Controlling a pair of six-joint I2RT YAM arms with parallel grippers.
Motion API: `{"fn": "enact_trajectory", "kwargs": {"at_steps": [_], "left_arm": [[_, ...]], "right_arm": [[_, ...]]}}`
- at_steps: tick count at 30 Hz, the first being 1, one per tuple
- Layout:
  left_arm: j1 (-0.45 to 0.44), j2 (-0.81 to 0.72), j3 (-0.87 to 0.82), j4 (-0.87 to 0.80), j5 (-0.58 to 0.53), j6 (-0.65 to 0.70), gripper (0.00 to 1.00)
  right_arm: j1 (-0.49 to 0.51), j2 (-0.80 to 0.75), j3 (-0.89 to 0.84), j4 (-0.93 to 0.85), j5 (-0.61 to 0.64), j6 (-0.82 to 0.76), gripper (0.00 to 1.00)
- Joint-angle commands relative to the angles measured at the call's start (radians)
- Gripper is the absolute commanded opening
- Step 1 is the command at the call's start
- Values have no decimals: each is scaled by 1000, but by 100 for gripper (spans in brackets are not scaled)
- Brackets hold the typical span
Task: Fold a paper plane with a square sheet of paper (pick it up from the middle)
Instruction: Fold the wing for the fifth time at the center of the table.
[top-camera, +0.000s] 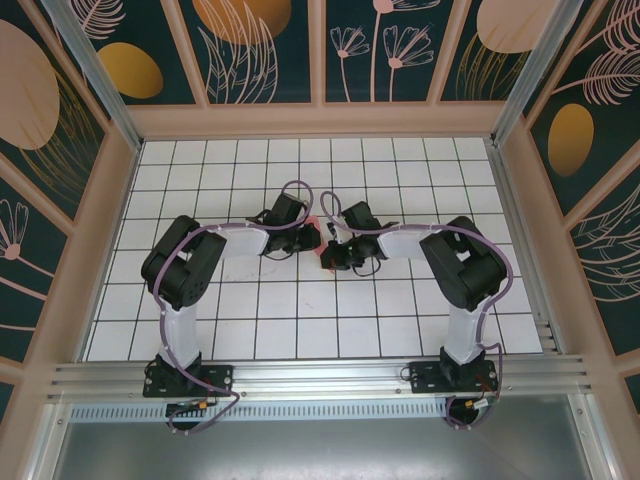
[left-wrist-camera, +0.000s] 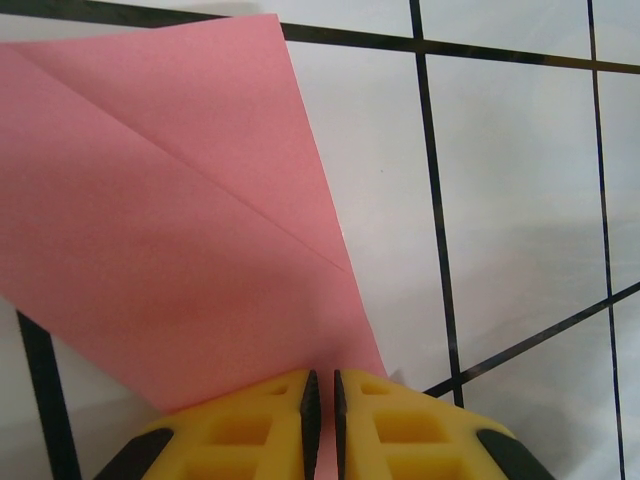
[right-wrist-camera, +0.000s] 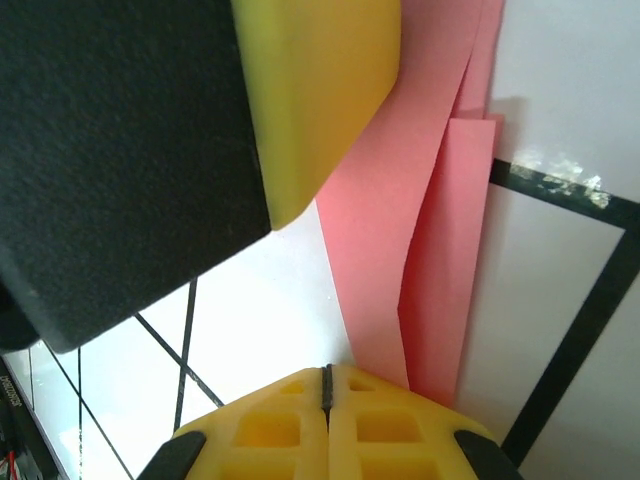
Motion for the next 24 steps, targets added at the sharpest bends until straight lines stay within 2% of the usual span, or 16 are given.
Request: {"fn": "enact_trajectory", "kwargs": {"at_steps": [1,13,19,24], "left_arm": [[9,62,-8,-97,-102,24,16],[9,64,-6,-106,-114,29,16],[9,63,-6,-100,-107,25,16],[10,60,-6,-98,-99,22,16]], "right_arm": [[-5,-3,-55,-88,-4,-23,7],[-30,-113,-216,-95,-72,17,7],[-37,-207,-138,-66,-65,17,7],[-36,-184,-63,-6,-20,27,9]]}}
